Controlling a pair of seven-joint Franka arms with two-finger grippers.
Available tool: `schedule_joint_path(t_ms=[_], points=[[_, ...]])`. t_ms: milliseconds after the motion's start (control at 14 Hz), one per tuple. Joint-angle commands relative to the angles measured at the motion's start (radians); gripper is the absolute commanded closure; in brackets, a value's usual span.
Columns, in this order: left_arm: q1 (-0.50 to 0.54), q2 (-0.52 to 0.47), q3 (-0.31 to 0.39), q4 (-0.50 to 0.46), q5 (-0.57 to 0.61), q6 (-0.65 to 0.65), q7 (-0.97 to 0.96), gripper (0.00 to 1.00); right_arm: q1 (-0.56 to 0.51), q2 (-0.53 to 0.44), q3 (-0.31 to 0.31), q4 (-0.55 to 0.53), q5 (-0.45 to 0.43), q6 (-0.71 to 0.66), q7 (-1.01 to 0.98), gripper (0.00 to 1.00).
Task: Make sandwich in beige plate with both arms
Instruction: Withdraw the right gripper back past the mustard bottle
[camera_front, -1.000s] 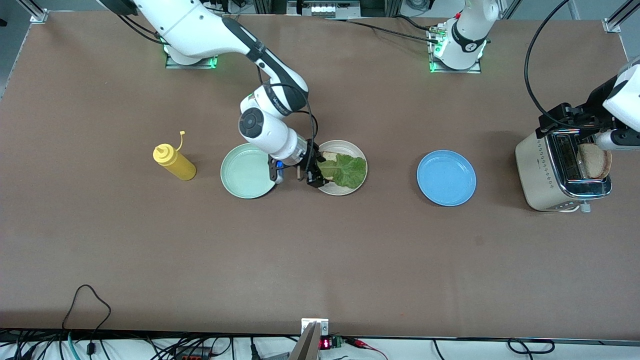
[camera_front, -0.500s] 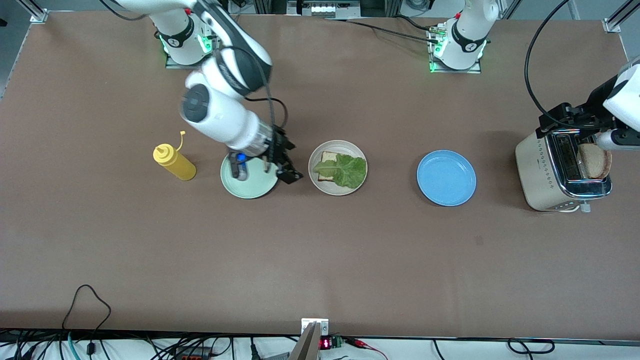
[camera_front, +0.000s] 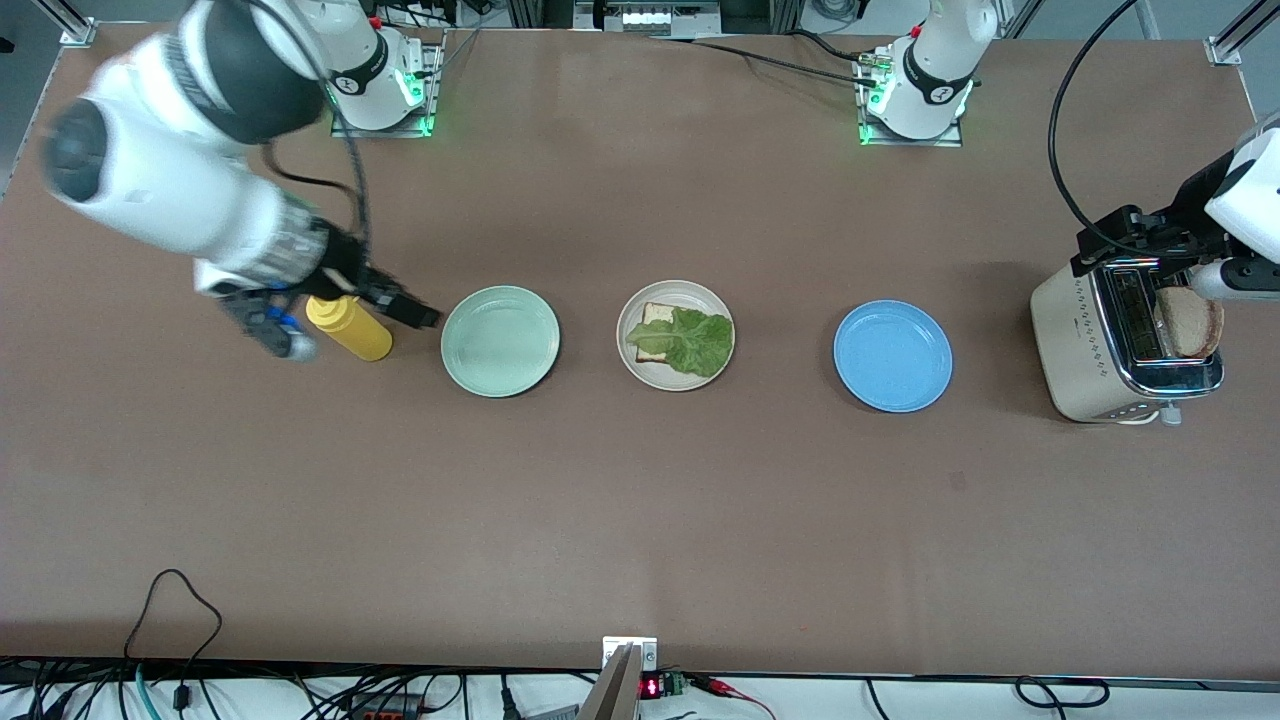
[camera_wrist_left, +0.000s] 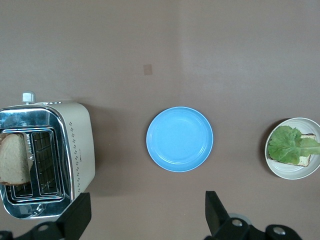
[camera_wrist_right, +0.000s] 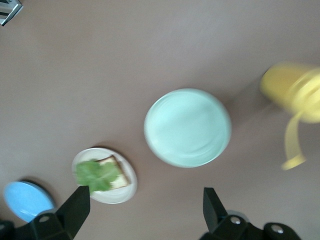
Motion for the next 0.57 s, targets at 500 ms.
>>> schedule_joint_path(t_ms=[500], points=[[0.001,-0.010,-0.001,0.004,0.014,0.007,0.007,0.00,-0.112,-0.168,-0.155,0.115,-0.394,-0.347,-0.821,0.00]])
